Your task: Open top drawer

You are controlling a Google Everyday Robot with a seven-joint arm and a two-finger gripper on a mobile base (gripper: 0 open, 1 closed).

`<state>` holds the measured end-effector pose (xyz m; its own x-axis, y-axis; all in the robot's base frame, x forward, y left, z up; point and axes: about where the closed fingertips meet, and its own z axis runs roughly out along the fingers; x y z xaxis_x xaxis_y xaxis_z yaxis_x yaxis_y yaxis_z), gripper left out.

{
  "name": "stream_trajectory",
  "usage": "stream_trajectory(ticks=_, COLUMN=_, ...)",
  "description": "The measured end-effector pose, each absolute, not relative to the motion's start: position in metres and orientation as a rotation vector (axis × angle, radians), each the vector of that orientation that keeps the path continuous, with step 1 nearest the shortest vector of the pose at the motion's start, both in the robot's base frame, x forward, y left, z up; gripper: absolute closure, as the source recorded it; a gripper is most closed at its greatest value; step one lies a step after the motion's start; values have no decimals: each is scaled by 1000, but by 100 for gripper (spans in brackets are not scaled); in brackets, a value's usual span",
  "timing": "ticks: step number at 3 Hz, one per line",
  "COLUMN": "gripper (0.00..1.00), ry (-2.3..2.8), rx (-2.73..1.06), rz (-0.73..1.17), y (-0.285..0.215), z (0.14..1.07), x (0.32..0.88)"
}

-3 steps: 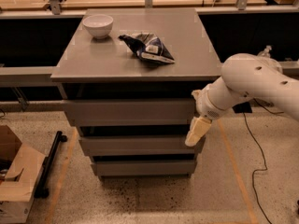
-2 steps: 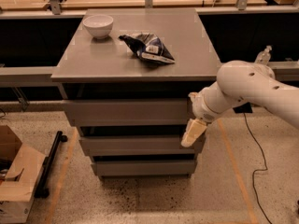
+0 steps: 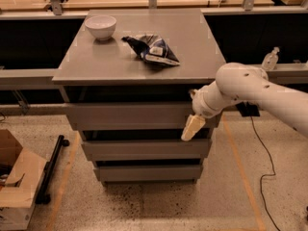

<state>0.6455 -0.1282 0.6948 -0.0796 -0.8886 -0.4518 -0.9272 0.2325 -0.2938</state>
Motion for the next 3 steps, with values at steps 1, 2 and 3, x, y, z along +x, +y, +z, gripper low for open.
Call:
stream_trajectory(ticks=1, gripper=0, ry=1963, rx=-1655, rz=132, y=-127, z=679, x=670)
stream_trajectory(ticks=2, gripper=17, ry=1987, rx=-1658, rz=238, y=-125, z=648, x=669)
stream_trajectory(ticks=3, gripper=41, ry=1987, rx=-1658, rz=239, y=-125, z=656, x=669)
